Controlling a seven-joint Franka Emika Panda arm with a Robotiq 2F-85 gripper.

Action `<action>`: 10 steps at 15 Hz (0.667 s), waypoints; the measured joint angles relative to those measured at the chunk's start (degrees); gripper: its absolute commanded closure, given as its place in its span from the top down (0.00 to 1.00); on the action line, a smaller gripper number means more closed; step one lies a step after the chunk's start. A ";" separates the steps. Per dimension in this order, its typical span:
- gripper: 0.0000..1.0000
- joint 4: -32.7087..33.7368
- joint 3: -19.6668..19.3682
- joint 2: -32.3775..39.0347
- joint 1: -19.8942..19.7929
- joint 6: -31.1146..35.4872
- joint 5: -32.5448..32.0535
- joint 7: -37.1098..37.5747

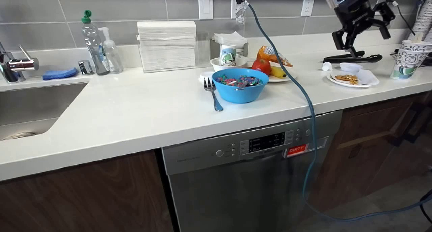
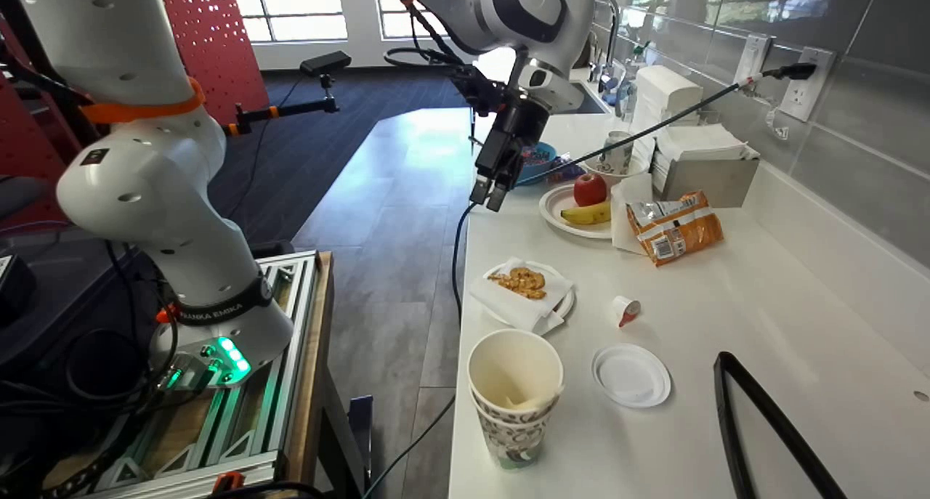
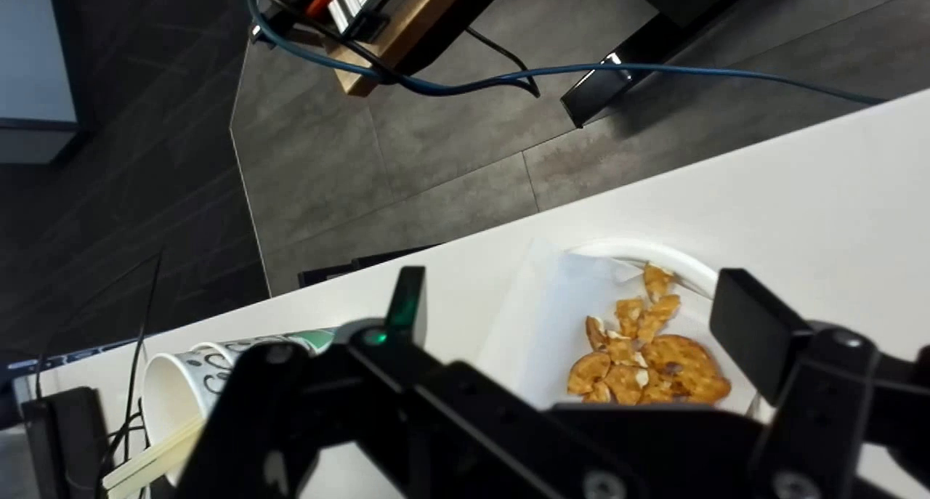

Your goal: Bring the white plate closer to the wall

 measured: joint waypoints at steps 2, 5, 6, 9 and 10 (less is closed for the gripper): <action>1.00 2.25 -0.08 3.76 1.45 0.52 -0.02 5.34; 1.00 5.94 -0.70 8.06 3.65 0.74 -0.91 12.81; 1.00 6.97 -1.00 9.14 4.34 0.77 -1.45 14.90; 1.00 9.07 -1.69 11.69 6.10 0.78 -4.53 16.76; 1.00 9.41 -1.75 12.19 6.36 0.78 -4.88 16.79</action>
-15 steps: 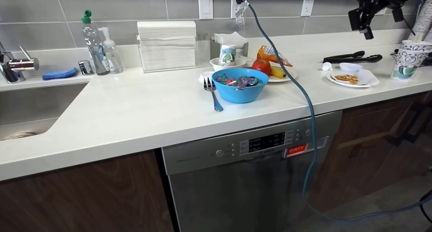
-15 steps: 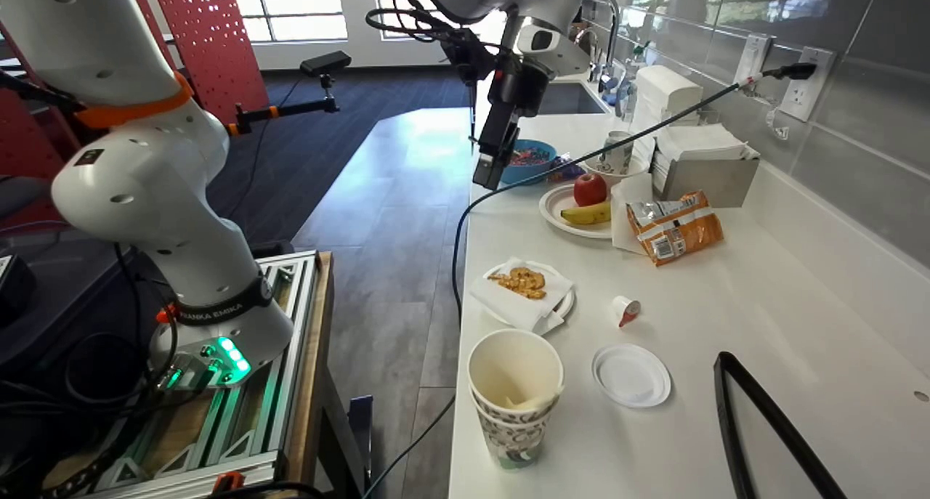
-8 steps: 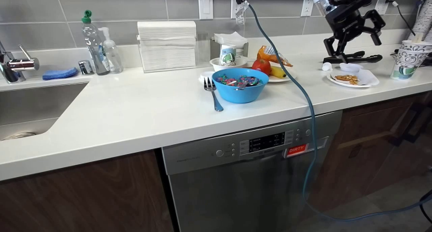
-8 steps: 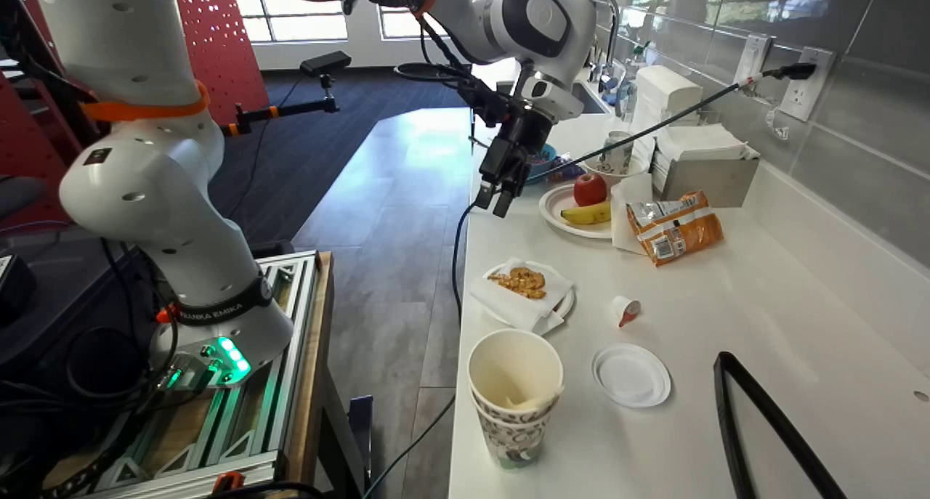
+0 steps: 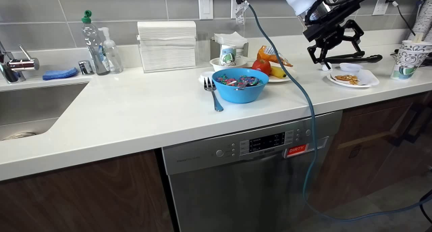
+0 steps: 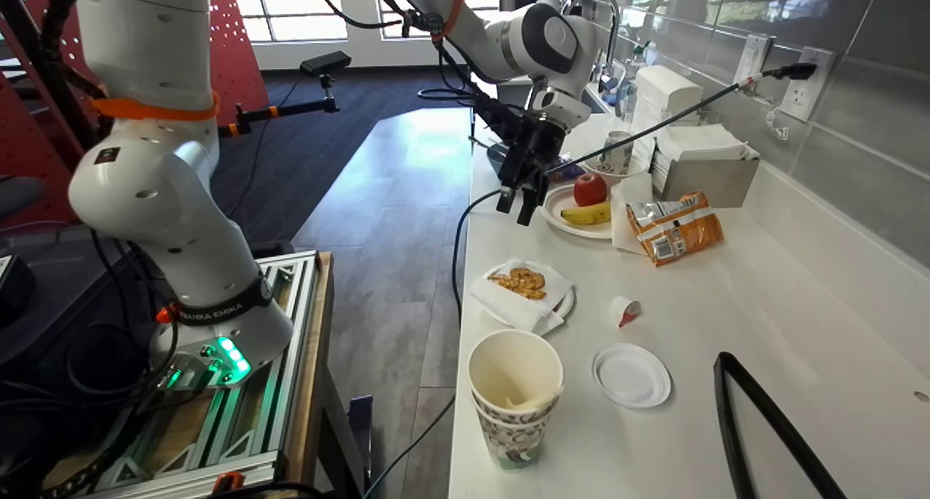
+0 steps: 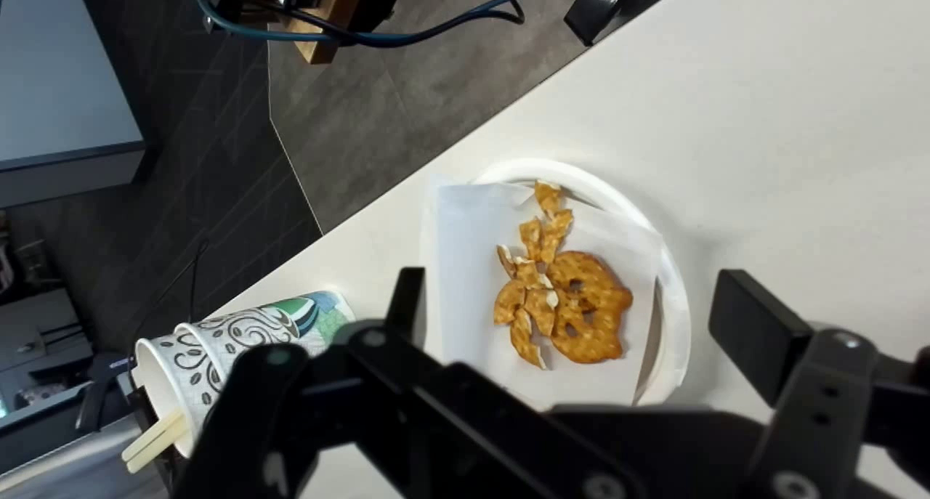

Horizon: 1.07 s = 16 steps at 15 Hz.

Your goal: Bring the white plate closer to the wall

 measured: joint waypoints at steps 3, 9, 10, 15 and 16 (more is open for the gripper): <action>1.00 0.26 -0.09 0.39 0.13 0.00 -0.23 0.02; 1.00 0.65 -0.84 0.89 0.14 0.12 0.07 0.41; 1.00 1.02 -1.16 1.37 0.14 0.16 0.07 0.86; 0.94 2.56 -3.02 4.49 0.12 4.76 0.06 3.56; 0.90 2.80 -3.35 5.12 0.12 6.21 0.06 4.27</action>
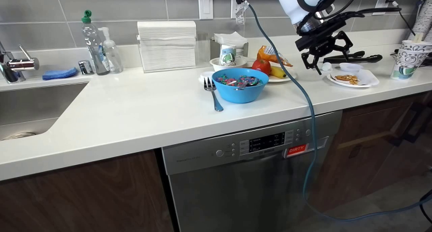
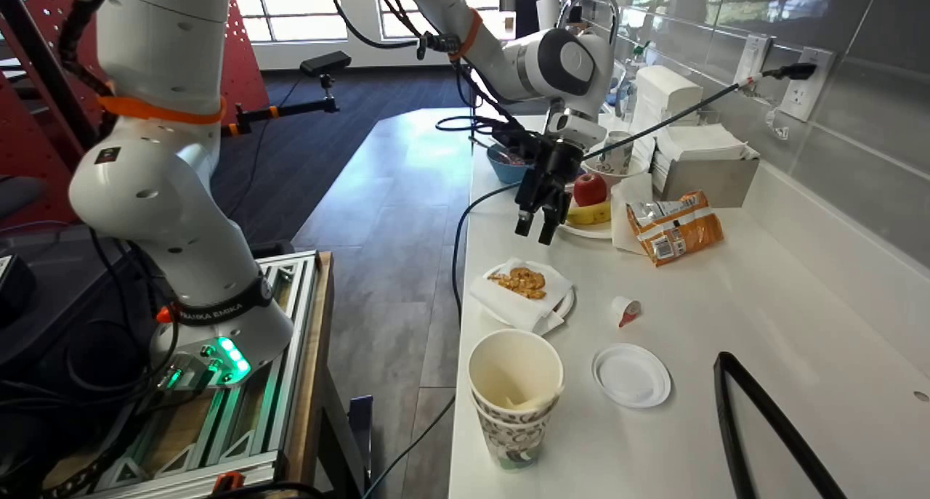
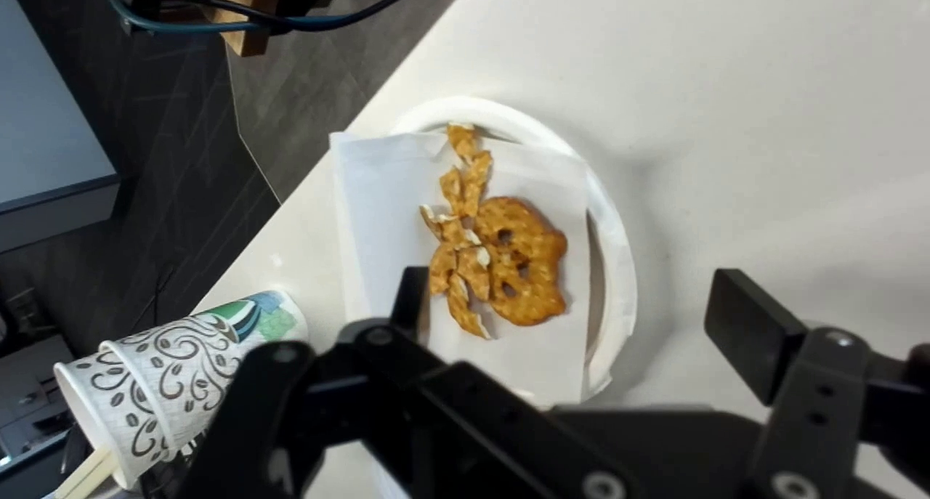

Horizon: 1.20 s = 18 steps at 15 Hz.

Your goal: Bring the white plate closer to the wall

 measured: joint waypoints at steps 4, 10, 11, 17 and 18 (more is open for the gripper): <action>0.73 0.82 -1.34 2.53 0.04 3.35 -0.12 2.39; 0.21 2.50 -2.63 4.69 0.49 3.39 -0.12 4.52; 0.14 2.65 -2.76 4.88 0.56 3.39 -0.12 4.70; 0.01 3.14 -3.79 6.01 1.08 3.39 -0.33 5.74; 0.00 3.19 -3.91 6.01 1.17 3.39 -0.36 5.79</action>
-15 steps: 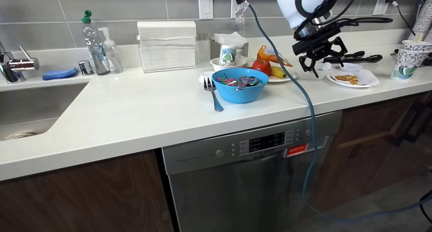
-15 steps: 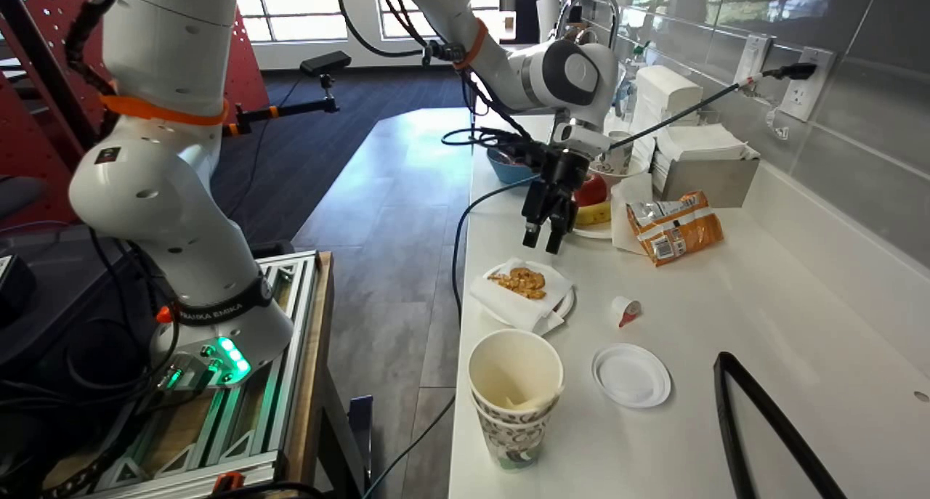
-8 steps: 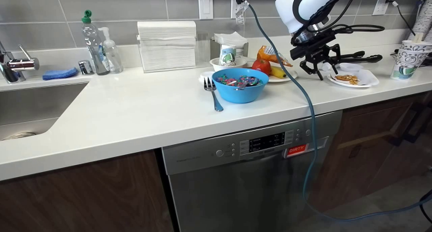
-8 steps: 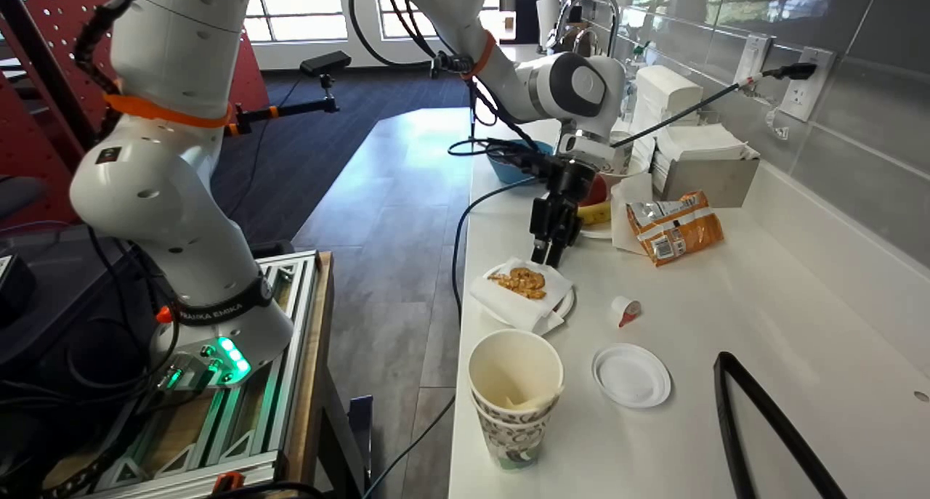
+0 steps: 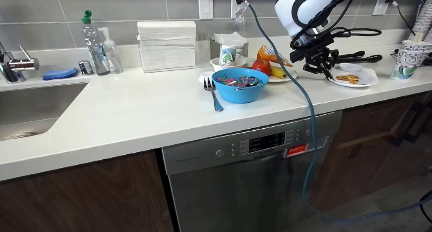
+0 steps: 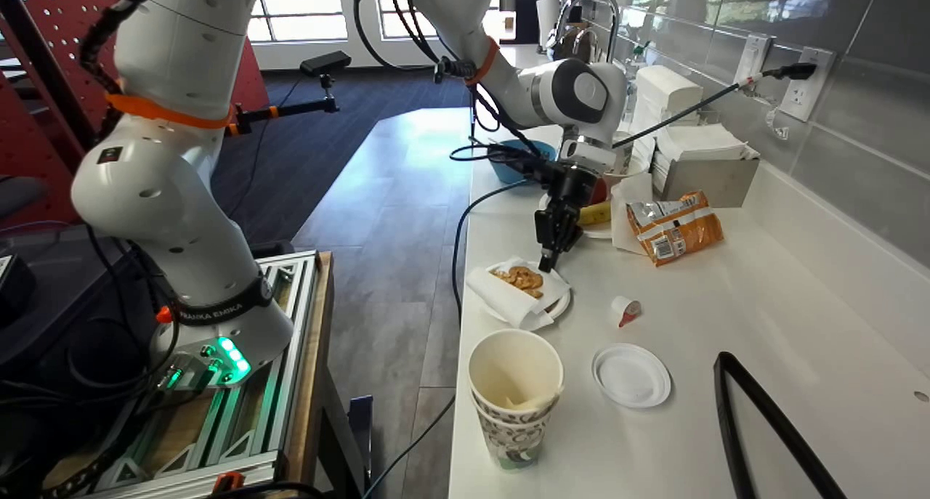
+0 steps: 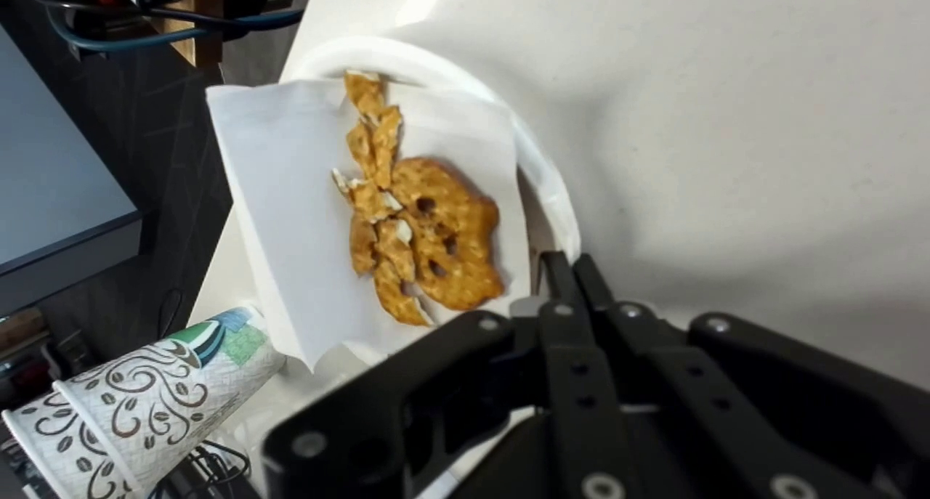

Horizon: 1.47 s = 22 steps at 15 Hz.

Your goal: Bring the white plate closer to the wall

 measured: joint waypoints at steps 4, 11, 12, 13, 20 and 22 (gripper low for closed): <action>0.01 0.31 -0.15 0.01 0.49 0.00 -1.55 0.41; 0.01 1.92 0.03 -0.19 4.16 0.00 -6.72 0.65; 0.01 2.04 0.07 -0.19 4.76 0.00 -7.88 0.65; 0.01 2.15 0.10 -0.19 5.37 0.00 -9.28 0.63; 0.01 3.08 0.91 0.62 7.24 -0.41 -17.41 -0.72; 0.01 3.36 1.12 1.53 7.27 -1.07 -18.74 -1.75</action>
